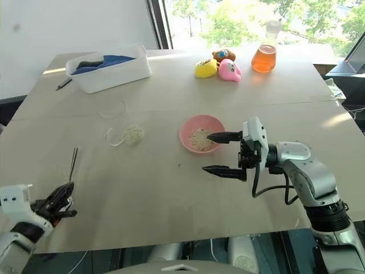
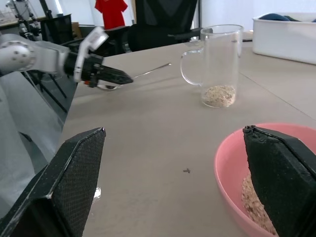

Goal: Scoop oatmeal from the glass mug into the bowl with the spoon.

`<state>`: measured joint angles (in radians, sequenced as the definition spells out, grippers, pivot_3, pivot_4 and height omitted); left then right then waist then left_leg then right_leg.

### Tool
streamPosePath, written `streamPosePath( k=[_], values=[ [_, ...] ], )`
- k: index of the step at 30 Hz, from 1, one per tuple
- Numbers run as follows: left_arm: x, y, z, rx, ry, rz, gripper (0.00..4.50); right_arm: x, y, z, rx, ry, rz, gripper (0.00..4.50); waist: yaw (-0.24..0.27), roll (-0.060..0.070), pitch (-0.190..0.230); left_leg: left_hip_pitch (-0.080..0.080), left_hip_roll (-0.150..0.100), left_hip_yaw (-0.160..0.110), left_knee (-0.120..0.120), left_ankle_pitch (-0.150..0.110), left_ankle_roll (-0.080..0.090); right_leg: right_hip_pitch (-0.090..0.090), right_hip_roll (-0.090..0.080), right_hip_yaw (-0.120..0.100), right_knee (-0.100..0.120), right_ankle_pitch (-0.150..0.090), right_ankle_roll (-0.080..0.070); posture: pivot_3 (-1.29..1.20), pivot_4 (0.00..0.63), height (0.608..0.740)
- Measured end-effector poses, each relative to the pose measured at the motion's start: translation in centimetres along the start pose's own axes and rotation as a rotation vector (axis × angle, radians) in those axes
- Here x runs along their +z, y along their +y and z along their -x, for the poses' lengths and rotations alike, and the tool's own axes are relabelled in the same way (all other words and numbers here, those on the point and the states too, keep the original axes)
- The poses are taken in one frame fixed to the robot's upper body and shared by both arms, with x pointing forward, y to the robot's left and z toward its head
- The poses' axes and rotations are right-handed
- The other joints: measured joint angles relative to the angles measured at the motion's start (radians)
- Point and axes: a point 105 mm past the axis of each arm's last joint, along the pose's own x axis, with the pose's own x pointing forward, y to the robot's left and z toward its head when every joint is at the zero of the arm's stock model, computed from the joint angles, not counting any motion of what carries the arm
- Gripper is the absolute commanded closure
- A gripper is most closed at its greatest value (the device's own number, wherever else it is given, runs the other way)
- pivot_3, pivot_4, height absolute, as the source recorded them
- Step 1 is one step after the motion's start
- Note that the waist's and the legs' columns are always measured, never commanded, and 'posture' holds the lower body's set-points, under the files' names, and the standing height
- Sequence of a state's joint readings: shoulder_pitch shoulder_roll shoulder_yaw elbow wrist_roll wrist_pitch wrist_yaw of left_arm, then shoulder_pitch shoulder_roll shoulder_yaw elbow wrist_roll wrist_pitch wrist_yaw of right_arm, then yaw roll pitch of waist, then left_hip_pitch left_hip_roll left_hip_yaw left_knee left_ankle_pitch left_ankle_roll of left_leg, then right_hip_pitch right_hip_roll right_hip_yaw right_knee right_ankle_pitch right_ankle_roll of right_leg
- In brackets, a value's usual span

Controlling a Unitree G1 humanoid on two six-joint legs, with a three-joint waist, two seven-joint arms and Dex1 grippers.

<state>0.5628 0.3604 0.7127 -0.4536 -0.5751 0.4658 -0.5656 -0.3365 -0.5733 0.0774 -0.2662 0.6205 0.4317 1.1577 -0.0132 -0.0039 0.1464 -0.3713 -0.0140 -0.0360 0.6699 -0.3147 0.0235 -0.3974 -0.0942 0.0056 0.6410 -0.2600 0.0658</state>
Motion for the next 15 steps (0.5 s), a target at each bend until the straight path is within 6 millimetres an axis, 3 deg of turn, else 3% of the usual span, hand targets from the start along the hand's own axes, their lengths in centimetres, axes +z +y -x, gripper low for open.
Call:
streamPosePath(
  k=[6, 11, 15],
  values=[
    [-0.7, -4.2, 1.5, -0.189, -0.017, -0.006, 4.48, -1.2, -0.5, 0.4, -0.040, 0.047, -0.055, 0.00, 0.008, -0.002, 0.001, 0.000, 0.000, -0.001, 0.001, -0.002, 0.004, 0.000, 0.000, -0.002, 0.000, 0.000, 0.000, 0.00, 0.150, 0.740],
    [0.5, -9.8, 0.3, -0.421, -0.052, -0.141, 4.48, -2.6, -0.5, -0.9, -0.079, 0.067, -0.188, 0.00, 0.006, -0.002, 0.001, -0.001, 0.000, -0.001, 0.001, -0.001, 0.002, 0.000, 0.001, -0.002, 0.000, 0.000, 0.000, 0.00, 0.150, 0.740],
    [1.6, -13.6, -1.2, -0.555, -0.116, -0.215, 4.48, -2.2, 0.1, -2.5, -0.096, 0.048, -0.293, 0.00, 0.004, -0.002, 0.002, -0.001, 0.000, -0.001, 0.001, 0.000, 0.001, 0.000, 0.006, -0.002, 0.000, 0.000, 0.000, 0.00, 0.150, 0.740]
  ],
)
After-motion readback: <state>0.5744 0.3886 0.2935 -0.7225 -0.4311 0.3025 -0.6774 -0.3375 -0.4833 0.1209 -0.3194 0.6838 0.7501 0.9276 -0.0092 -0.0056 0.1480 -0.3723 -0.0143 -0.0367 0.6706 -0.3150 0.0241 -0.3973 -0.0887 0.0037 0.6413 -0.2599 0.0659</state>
